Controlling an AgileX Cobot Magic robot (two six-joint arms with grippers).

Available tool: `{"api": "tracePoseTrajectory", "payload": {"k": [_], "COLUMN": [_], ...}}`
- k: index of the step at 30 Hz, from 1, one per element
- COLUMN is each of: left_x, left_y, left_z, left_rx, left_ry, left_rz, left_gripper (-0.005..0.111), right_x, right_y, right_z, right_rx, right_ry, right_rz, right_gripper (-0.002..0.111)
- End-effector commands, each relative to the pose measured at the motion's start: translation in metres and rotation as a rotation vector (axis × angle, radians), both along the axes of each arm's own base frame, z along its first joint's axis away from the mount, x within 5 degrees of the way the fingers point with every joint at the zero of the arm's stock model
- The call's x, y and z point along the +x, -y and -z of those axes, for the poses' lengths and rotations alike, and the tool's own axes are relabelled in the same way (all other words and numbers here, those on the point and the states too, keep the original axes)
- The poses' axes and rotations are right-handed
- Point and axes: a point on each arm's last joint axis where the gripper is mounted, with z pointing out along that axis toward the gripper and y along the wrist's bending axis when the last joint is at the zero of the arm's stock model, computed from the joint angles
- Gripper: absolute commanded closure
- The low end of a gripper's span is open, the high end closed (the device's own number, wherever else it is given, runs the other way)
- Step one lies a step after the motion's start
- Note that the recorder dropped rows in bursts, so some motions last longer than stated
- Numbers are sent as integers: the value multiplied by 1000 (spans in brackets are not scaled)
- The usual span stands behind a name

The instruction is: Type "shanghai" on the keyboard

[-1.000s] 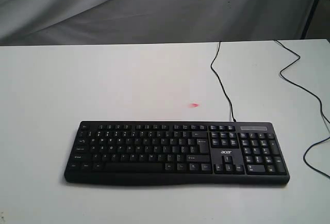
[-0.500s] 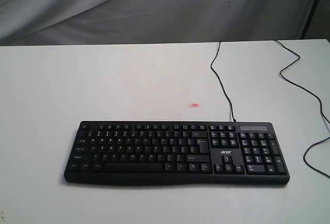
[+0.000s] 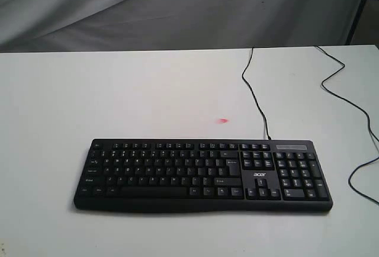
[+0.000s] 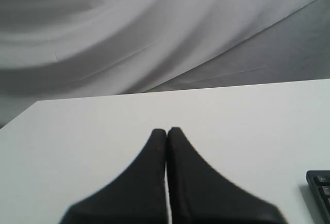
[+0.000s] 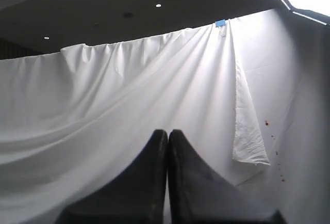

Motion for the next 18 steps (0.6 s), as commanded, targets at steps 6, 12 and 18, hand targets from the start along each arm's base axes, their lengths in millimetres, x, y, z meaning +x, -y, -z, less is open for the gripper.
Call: {"api": "tracePoseTrajectory", "payload": {"k": [6, 12, 18], "left_x": [0, 0, 0], "left_y": [0, 0, 0], "left_z": [1, 1, 1], "left_rx": [-4, -4, -4], "left_ry": [-3, -3, -3], "left_rz": [4, 4, 4], "left_gripper": [106, 106, 106], "right_x": [-7, -15, -10], "right_y": [-1, -1, -1], "right_z": [-26, -49, -73], "right_rx": [71, 82, 108], "right_ry": [10, 47, 30], "right_rz": [-49, -58, -72], "right_gripper": [108, 108, 108]}}
